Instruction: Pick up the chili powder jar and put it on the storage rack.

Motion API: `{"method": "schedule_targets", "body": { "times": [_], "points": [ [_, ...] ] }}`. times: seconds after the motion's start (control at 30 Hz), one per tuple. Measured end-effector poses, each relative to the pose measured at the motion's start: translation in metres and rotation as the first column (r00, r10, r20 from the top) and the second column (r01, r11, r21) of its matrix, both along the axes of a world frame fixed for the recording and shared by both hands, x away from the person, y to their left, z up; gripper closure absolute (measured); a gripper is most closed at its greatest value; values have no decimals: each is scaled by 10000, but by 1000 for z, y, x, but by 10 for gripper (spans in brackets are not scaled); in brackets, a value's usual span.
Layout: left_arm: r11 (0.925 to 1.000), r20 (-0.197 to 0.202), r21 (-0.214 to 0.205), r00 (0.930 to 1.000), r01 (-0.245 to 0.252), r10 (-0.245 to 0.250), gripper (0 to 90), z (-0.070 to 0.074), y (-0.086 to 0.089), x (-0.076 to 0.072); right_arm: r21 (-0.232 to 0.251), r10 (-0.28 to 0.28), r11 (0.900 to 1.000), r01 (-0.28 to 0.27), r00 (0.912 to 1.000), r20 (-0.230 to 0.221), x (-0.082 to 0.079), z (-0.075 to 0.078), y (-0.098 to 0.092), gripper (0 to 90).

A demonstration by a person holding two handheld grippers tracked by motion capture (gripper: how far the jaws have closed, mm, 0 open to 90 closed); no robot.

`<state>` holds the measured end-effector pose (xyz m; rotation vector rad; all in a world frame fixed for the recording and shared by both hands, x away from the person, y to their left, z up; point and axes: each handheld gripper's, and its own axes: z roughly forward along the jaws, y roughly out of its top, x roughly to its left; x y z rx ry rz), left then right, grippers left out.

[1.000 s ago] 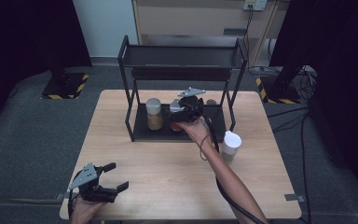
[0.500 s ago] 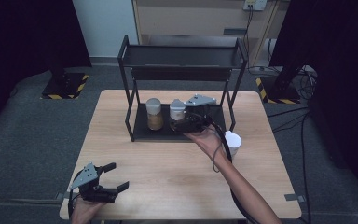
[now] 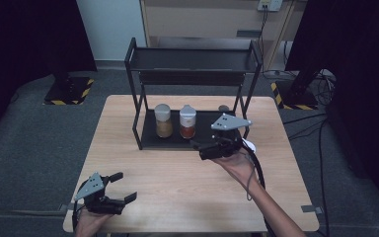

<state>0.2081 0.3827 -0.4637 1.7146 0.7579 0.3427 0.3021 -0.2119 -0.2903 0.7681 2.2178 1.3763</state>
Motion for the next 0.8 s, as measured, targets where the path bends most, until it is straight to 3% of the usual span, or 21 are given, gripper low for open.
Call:
{"method": "schedule_targets", "body": {
  "times": [0.6,0.8],
  "points": [
    [9998,142,189,9999,-41,38,37,1,-2,-2,661,-54,9978,31,9994,334,-61,-32,-77,73],
    [9997,242,247,9997,-80,74,36,1,-3,-3,524,-197,9985,180,9993,333,-76,-45,-94,73]
  ]
}}
